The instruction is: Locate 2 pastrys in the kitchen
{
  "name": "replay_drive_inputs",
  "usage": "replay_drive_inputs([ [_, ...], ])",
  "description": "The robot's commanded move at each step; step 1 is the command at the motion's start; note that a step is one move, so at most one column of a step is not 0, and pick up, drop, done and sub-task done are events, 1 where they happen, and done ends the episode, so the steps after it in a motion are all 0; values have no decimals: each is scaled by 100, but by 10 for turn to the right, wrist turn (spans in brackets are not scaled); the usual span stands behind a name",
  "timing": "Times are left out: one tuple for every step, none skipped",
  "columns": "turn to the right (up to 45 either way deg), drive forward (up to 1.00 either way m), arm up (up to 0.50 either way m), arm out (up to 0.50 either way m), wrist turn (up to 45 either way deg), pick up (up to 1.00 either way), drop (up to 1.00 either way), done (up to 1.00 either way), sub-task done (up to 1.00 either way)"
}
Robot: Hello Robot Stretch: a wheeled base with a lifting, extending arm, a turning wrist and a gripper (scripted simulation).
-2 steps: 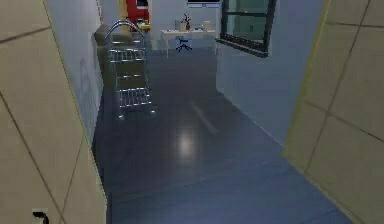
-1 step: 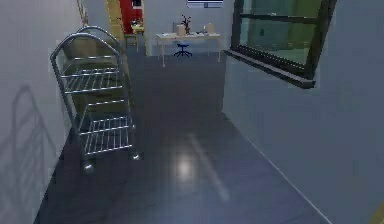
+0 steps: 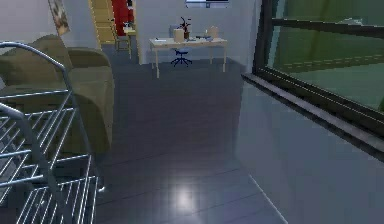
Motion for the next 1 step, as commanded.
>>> replay_drive_inputs([
  [0,50,0,0,0,0,0,0,0],
])
